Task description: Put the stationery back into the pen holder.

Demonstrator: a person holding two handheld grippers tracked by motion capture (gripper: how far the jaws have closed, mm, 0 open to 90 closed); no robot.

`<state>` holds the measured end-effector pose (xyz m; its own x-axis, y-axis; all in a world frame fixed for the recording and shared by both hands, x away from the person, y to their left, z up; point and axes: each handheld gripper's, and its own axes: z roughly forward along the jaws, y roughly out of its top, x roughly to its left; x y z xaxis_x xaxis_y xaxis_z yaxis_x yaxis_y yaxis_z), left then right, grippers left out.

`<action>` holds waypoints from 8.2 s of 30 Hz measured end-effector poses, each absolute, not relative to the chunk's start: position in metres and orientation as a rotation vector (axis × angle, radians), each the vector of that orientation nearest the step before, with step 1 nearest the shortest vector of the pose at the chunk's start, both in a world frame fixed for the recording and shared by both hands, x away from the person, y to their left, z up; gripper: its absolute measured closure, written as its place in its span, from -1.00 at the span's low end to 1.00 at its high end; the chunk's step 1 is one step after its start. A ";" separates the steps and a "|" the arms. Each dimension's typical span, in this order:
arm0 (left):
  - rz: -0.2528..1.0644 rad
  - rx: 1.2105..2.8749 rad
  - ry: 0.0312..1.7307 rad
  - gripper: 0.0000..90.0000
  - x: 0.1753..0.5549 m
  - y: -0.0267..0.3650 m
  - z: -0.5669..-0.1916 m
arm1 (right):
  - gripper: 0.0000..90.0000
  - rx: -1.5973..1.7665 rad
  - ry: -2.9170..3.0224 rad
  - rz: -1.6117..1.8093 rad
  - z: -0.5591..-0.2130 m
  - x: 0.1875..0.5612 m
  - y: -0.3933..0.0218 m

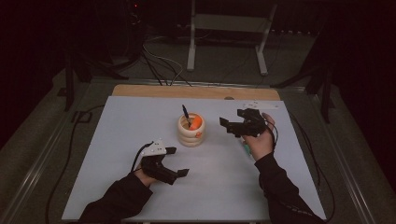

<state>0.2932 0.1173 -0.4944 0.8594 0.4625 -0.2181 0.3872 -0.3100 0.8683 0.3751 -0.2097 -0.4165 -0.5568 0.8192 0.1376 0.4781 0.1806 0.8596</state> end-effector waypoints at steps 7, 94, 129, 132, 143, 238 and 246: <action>0.085 1.932 0.627 -0.98 0.293 0.117 -0.494 | -0.77 1.250 2.114 1.300 -0.427 0.368 -0.222; 0.075 1.936 0.623 -0.98 0.291 0.114 -0.492 | 0.46 1.507 2.215 0.712 -0.515 0.339 -0.268; 0.051 1.884 0.653 -0.98 0.294 0.117 -0.475 | 0.47 1.391 2.214 1.026 -0.466 0.313 -0.246; 0.058 1.878 0.665 -0.98 0.294 0.115 -0.473 | 0.47 1.360 2.219 1.051 -0.460 0.309 -0.242; 0.056 1.839 0.722 -0.98 0.300 0.112 -0.464 | 0.47 1.272 2.238 1.143 -0.447 0.300 -0.230; -0.386 1.375 0.843 0.38 0.316 0.109 -0.473 | 0.46 0.902 2.352 1.589 -0.444 0.268 -0.145; -0.358 1.393 0.815 0.46 0.312 0.108 -0.467 | 0.46 0.879 2.368 1.585 -0.445 0.268 -0.143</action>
<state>0.3121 0.1082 -0.4674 0.6859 0.2339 -0.6890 0.6656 0.1809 0.7240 0.2677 -0.1430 -0.4450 -0.8146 0.5496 0.1851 0.3808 0.2662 0.8855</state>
